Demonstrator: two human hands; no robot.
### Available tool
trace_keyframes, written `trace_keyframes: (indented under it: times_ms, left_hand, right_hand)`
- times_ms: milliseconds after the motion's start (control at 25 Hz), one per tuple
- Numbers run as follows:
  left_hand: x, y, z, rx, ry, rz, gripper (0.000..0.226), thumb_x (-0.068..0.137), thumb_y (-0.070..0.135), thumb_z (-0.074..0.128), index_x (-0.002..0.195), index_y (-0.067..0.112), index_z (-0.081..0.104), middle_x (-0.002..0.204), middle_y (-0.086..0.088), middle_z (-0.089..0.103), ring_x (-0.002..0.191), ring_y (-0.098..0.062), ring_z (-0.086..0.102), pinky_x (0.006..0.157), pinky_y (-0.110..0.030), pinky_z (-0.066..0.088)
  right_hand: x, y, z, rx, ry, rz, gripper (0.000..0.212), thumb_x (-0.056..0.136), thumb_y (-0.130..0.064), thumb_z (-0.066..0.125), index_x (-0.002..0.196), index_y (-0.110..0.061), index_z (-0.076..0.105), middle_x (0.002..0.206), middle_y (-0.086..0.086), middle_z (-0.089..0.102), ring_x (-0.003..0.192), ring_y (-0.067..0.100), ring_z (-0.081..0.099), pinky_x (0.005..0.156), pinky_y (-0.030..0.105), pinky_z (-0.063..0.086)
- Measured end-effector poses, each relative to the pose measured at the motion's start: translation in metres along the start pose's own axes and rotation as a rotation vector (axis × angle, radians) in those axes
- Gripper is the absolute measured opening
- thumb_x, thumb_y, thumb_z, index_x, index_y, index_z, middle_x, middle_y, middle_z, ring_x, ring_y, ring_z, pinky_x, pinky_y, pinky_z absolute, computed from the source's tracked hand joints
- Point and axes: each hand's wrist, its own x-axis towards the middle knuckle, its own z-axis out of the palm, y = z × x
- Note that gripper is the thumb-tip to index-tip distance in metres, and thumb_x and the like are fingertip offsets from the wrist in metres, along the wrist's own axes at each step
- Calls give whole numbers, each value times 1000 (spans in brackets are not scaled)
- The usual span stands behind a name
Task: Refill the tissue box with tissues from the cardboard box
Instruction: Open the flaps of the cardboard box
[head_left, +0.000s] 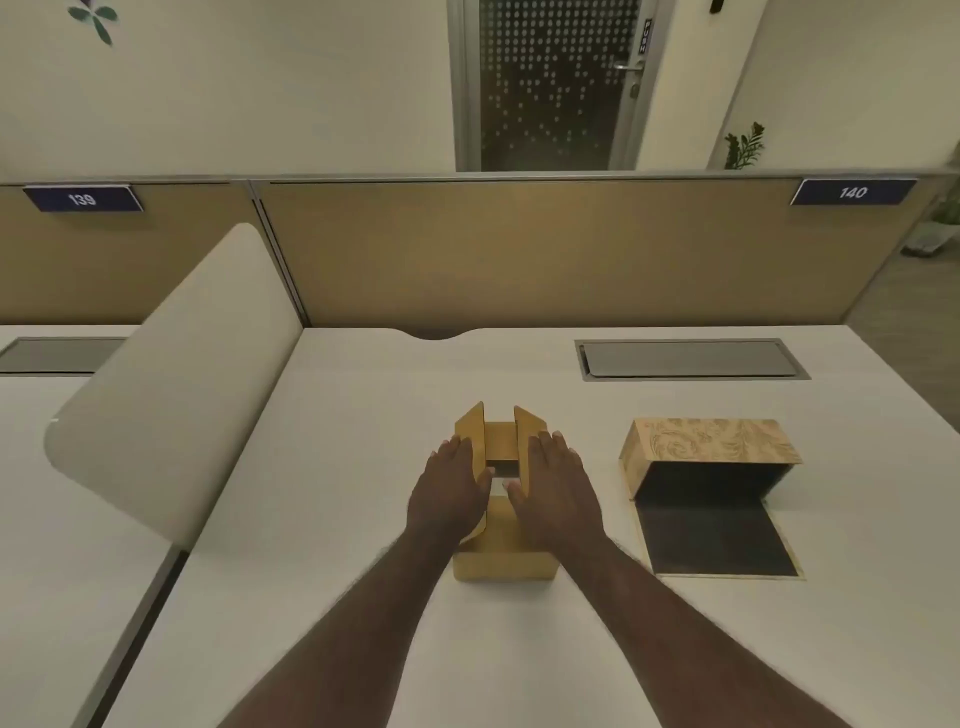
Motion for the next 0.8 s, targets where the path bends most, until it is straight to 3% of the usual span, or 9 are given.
trace_keyframes:
  times_ms: [80, 200, 400, 560, 680, 800]
  left_hand:
    - [1, 0, 3, -49, 11, -30, 47, 97, 45, 42, 132, 14, 49, 134, -5, 58, 123, -24, 54, 101, -35, 43]
    - [-1, 6, 5, -50, 17, -67, 38, 95, 46, 46, 116, 15, 58, 114, -2, 66, 103, -22, 63, 86, -32, 48]
    - [-1, 6, 3, -39, 22, -90, 33, 93, 41, 52, 96, 12, 66, 97, -5, 69, 88, -22, 65, 70, -28, 43]
    - [2, -7, -9, -203, 17, -142, 18, 86, 28, 58, 79, 16, 69, 78, -6, 66, 73, -20, 58, 67, -24, 40]
    - [2, -34, -21, -329, 29, -209, 14, 79, 18, 59, 66, 22, 64, 68, -2, 61, 68, -16, 52, 67, -25, 42]
    - [-2, -60, -25, -535, 99, -335, 17, 76, 11, 61, 68, 17, 74, 65, 3, 65, 70, -21, 60, 75, -34, 54]
  right_hand:
    - [-1, -3, 4, 46, -16, 56, 62, 95, -48, 47, 144, -13, 34, 154, 8, 36, 138, 28, 39, 112, 39, 35]
    - [-3, -5, 6, 77, -32, 111, 45, 94, -41, 53, 131, -16, 45, 139, 4, 47, 118, 23, 53, 92, 35, 50]
    - [-1, -9, 4, 152, 7, 196, 24, 93, -34, 56, 105, -14, 63, 107, 4, 61, 94, 19, 61, 81, 31, 53]
    - [5, 1, -7, 282, 11, 316, 20, 88, -25, 58, 87, -11, 72, 86, 4, 70, 73, 16, 62, 67, 28, 51]
    - [3, 18, -15, 322, 70, 375, 21, 87, -23, 59, 93, -11, 75, 90, 3, 74, 75, 17, 64, 66, 24, 46]
    - [-2, 36, -18, 338, 121, 406, 24, 91, -17, 54, 97, -6, 75, 92, 8, 75, 76, 17, 63, 69, 24, 47]
